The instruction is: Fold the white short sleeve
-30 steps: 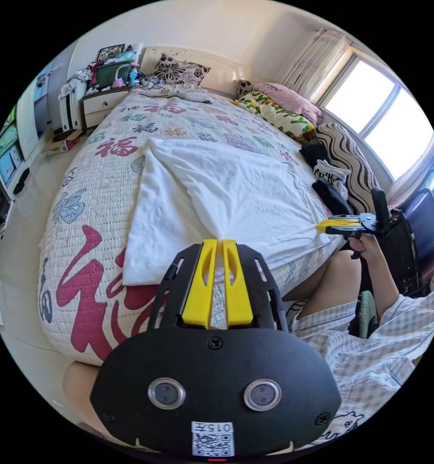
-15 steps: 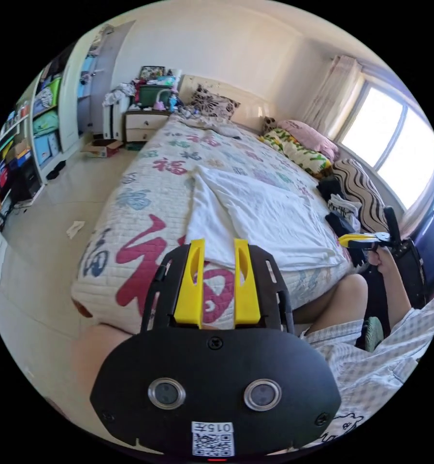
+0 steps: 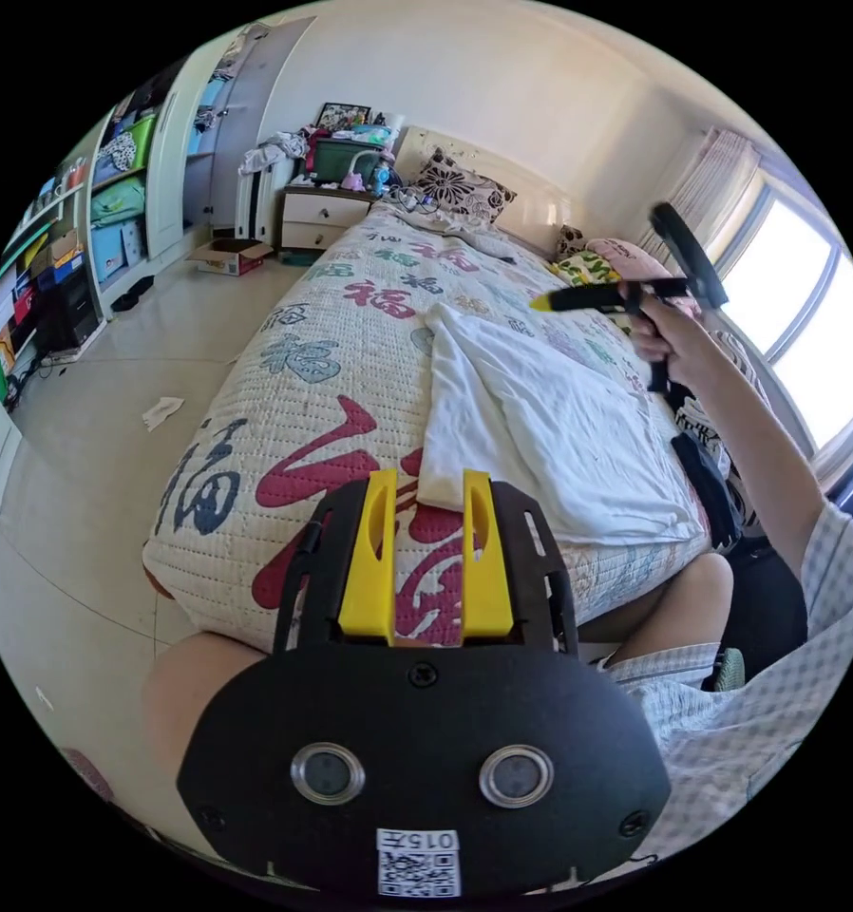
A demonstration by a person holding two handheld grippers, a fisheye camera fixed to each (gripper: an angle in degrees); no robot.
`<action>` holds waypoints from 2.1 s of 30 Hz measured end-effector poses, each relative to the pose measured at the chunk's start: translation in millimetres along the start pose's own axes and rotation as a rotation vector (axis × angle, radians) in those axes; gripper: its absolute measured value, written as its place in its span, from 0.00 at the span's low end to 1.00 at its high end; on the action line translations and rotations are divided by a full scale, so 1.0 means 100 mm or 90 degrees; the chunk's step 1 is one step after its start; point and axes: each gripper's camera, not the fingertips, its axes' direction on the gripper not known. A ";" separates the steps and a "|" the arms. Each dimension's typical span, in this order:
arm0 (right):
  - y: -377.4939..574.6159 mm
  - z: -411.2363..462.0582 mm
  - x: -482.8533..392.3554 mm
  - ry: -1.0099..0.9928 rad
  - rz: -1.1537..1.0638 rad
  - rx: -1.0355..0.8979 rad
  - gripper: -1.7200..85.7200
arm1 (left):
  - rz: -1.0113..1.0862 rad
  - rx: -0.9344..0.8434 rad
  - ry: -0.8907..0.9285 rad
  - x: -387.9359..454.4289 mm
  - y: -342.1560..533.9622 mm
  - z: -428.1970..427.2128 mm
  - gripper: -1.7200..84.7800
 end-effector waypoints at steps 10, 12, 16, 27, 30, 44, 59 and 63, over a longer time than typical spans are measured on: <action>-1.11 0.87 0.06 0.063 0.056 -0.152 0.09 | 0.005 0.007 0.055 -0.19 0.14 0.00 0.05; -1.15 0.92 0.06 0.070 0.055 -0.161 0.05 | 0.000 0.011 0.071 -0.21 0.18 -0.01 0.02; -1.18 0.79 0.04 0.053 0.041 -0.131 0.02 | -0.005 0.067 0.080 -0.23 0.34 -0.25 0.01; -0.89 -0.05 0.21 -0.134 0.006 0.034 0.01 | 0.025 0.209 0.084 -0.04 0.83 -1.14 0.01; -0.51 -0.29 0.57 -0.167 0.017 0.064 0.01 | 0.103 0.230 0.129 0.44 0.86 -1.19 0.01; 2.03 -0.21 2.94 -0.210 0.237 0.124 0.02 | 0.431 0.025 0.274 3.37 0.94 0.81 0.02; 3.40 0.26 3.49 -0.203 0.320 0.153 0.06 | 0.538 -0.068 0.202 4.73 1.43 2.43 0.04; 3.81 0.14 3.17 -0.143 0.292 0.133 0.11 | 0.564 -0.079 0.229 4.86 1.42 2.53 0.08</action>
